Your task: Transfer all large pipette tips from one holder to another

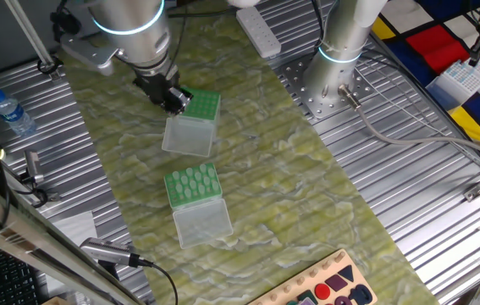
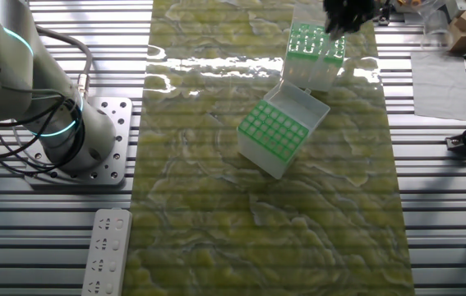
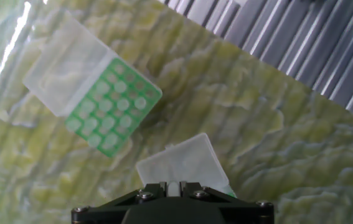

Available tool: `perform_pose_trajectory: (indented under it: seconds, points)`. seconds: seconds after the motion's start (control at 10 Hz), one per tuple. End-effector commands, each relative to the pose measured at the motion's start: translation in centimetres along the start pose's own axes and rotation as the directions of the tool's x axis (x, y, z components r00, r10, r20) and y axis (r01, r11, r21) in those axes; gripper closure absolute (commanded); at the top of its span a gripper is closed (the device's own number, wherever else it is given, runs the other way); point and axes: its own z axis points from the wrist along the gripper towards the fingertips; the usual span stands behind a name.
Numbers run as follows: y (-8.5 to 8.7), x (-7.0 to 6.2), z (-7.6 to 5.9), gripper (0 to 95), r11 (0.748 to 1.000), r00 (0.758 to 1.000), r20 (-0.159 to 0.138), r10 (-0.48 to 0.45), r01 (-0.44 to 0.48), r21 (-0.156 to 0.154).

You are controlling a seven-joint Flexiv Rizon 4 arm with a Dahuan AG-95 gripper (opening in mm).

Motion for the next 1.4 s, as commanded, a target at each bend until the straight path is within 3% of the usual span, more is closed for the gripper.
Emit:
perform_pose_trajectory:
  seconds: [0.1, 0.4, 0.7, 1.0, 1.4]
  points:
    - [0.1, -0.1, 0.1, 95.0, 0.998, 0.998, 0.029, 0.056, -0.055, -0.012]
    - [0.1, -0.1, 0.1, 95.0, 0.987, 0.982, 0.096, 0.162, -0.161, -0.024]
    - [0.1, -0.1, 0.1, 95.0, 0.988, 0.981, 0.120, 0.153, -0.151, -0.027]
    - [0.1, -0.1, 0.1, 95.0, 0.996, 0.989, 0.114, 0.089, -0.087, -0.022]
    - [-2.6, 4.0, -0.6, 95.0, 1.000, 0.999, 0.042, 0.000, 0.000, -0.016]
